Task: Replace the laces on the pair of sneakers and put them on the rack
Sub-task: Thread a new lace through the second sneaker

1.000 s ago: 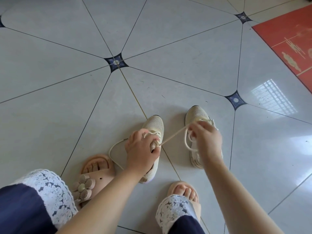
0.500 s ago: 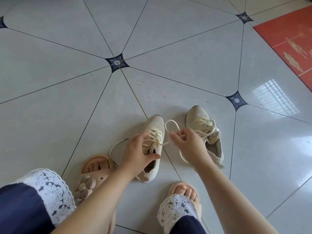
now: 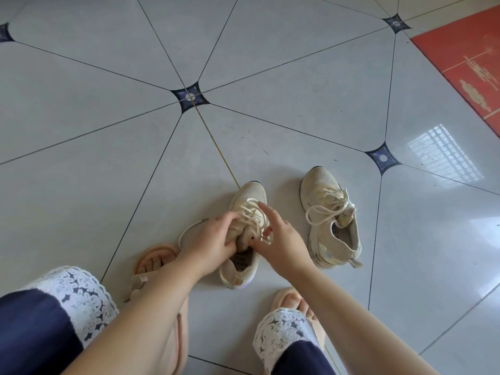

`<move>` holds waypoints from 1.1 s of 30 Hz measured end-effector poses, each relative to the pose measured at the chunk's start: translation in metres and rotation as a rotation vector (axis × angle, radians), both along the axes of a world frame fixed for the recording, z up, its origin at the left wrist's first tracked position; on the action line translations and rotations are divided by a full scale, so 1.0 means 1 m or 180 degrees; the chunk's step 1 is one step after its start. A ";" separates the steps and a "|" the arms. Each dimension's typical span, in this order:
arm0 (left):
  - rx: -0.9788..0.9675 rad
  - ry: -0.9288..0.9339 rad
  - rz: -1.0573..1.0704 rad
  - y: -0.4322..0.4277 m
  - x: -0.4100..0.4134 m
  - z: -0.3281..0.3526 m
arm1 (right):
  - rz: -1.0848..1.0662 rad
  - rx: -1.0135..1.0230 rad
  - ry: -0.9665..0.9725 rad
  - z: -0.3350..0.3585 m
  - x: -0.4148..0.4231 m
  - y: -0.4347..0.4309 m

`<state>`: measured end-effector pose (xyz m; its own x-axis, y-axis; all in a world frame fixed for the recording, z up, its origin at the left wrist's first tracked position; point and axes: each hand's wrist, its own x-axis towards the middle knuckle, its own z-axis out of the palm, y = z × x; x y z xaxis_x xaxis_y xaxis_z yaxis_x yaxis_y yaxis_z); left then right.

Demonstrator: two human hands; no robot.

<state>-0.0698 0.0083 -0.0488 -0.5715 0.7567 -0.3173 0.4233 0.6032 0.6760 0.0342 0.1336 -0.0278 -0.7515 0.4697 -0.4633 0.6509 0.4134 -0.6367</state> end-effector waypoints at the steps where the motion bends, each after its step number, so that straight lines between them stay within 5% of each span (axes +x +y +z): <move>1: 0.0022 0.0011 0.0071 -0.003 0.001 -0.001 | 0.0057 0.0081 -0.0010 0.000 0.002 -0.001; 7: 0.0217 -0.0045 0.0334 -0.010 0.008 -0.003 | 0.0344 0.0754 0.0019 0.000 0.010 -0.011; 16: 0.0237 0.0225 0.0669 -0.012 0.011 -0.006 | 0.0778 0.0643 -0.0443 -0.005 0.008 -0.022; 20: 0.0330 0.0183 0.0572 -0.011 0.007 -0.007 | 0.0126 -0.0111 -0.0097 -0.001 0.012 -0.005; 27: 0.0113 0.0071 0.0535 -0.004 0.001 -0.006 | -0.1023 -0.0375 0.0133 -0.004 0.012 0.001; 33: -0.0073 0.0097 0.0178 0.007 -0.013 -0.004 | -0.0687 0.0031 -0.0289 -0.012 0.011 0.003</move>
<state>-0.0831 0.0151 -0.0529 -0.6224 0.7160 -0.3161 0.4086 0.6417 0.6490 0.0455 0.1368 -0.0395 -0.5887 0.6197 -0.5191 0.7793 0.2644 -0.5681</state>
